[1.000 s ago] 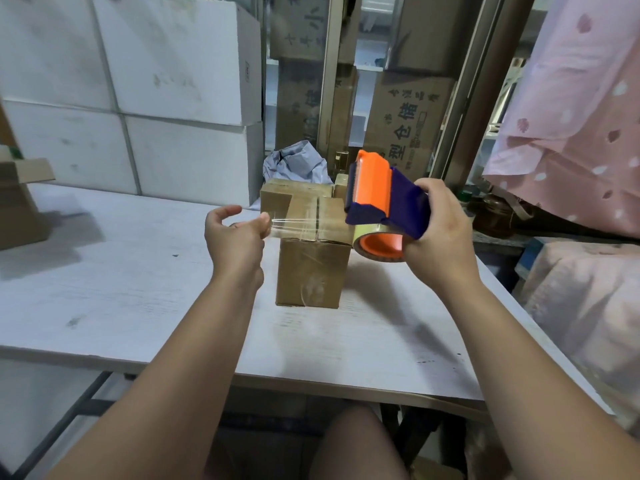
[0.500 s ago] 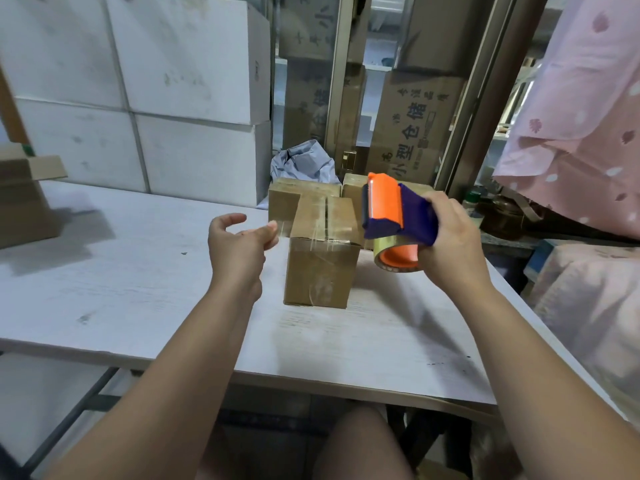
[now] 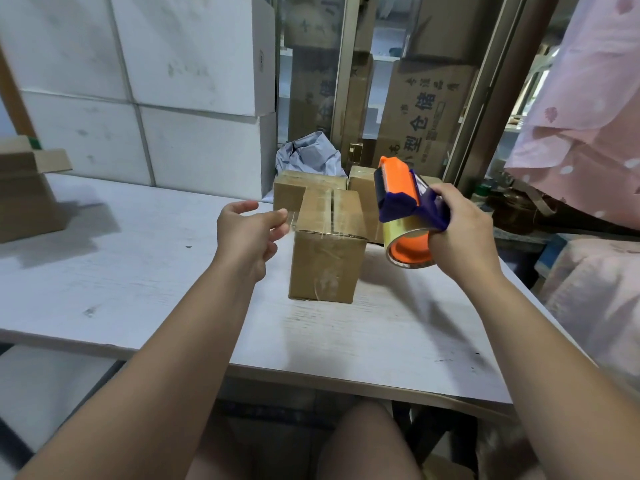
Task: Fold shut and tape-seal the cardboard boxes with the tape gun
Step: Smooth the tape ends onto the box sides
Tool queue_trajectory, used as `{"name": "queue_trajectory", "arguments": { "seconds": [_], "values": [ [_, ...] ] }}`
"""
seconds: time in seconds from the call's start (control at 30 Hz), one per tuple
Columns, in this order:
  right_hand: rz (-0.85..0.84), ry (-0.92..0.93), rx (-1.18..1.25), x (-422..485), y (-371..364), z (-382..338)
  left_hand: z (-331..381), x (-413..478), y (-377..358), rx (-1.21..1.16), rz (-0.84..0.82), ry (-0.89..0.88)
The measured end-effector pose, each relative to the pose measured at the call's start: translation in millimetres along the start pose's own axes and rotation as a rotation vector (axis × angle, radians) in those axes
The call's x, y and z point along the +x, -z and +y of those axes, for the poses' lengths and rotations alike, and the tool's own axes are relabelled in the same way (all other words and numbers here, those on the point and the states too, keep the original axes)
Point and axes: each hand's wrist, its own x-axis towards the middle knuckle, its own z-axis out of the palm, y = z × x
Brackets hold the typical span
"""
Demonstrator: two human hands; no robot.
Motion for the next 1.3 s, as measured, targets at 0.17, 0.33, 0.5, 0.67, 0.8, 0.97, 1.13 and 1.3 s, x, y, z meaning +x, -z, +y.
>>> {"name": "queue_trajectory", "arguments": {
  "seconds": [0.17, 0.33, 0.5, 0.67, 0.8, 0.97, 1.13, 1.3],
  "values": [
    [-0.025, 0.035, -0.07, -4, 1, 1, 0, 7, 0, 0.038, -0.034, 0.073],
    [-0.041, -0.017, -0.036, -11, -10, 5, 3, 13, 2, -0.012, -0.051, 0.126],
    [-0.09, -0.126, 0.059, -18, -24, 13, -7, 14, 7, -0.029, -0.057, 0.198],
    [-0.162, -0.236, 0.173, -26, -34, 17, -11, 15, 3, -0.007, -0.064, 0.185],
    [-0.193, -0.309, 0.264, -31, -45, 18, -17, 17, 2, 0.048, -0.07, 0.134],
    [-0.196, -0.343, 0.299, -34, -47, 15, -22, 17, -1, 0.132, -0.074, 0.084],
    [-0.157, -0.383, 0.33, -36, -50, 14, -35, 13, -9, 0.284, -0.007, 0.054],
    [-0.105, -0.45, 0.376, -41, -55, 18, -65, -2, -5, 0.326, 0.031, -0.081]
  ]
}}
